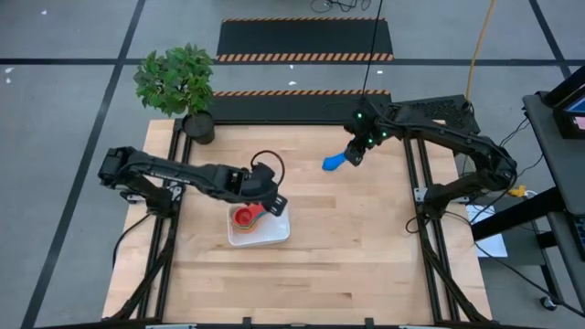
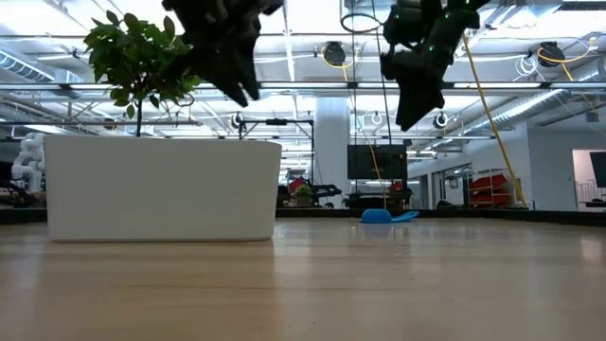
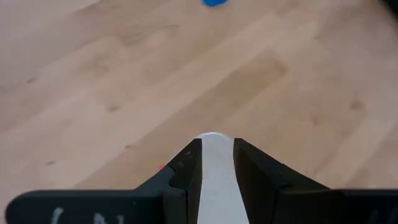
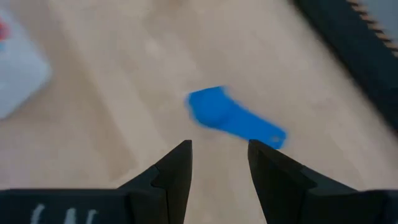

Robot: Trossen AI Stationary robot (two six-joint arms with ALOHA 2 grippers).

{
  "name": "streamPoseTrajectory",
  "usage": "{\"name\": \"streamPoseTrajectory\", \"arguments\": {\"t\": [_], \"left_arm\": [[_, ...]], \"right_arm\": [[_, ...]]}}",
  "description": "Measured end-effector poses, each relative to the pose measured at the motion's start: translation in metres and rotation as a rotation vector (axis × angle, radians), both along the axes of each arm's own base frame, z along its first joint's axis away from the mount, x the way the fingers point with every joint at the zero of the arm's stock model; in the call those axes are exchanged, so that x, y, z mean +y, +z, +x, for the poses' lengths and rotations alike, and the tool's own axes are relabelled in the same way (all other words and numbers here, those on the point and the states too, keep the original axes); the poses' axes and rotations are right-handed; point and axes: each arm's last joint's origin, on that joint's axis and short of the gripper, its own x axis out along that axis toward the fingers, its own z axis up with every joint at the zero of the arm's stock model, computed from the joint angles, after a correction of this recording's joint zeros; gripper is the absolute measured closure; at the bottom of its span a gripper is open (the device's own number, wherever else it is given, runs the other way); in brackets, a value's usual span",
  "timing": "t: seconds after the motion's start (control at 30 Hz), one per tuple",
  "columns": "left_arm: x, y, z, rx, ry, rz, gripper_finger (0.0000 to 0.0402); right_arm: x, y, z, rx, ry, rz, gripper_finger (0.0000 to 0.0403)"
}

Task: Nest measuring cups in basket
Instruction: Stack the blue measuring cup on top of the red measuring cup in the white bin

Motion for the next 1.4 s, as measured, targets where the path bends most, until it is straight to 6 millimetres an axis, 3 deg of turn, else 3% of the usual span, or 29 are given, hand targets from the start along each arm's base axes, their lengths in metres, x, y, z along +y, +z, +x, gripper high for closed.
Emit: {"name": "streamPoseTrajectory", "arguments": {"t": [0.17, 0.33, 0.7, 1.03, 1.4], "left_arm": [[0.013, -0.003, -0.004, 0.053, 0.054, -0.003, 0.0309], [0.015, -0.002, -0.003, 0.04, 0.065, -0.038, 0.0309], [0.01, -0.003, -0.003, 0.043, 0.029, -0.193, 0.0309], [0.01, -0.003, -0.003, 0.044, 0.029, -0.226, 0.0309], [0.016, -0.003, -0.003, 0.071, -0.069, -0.204, 0.0309]], "right_arm": [[-0.029, -0.01, -0.004, 0.018, -0.03, -0.044, 0.0252], [-0.063, -0.035, -0.004, 0.052, -0.078, -0.025, 0.0252], [-0.114, -0.108, -0.018, 0.092, -0.26, 0.337, 0.0209], [-0.124, -0.135, -0.021, 0.137, -0.219, 0.373, 0.0172], [-0.122, -0.15, -0.016, 0.094, -0.213, 0.484, 0.0219]]}}
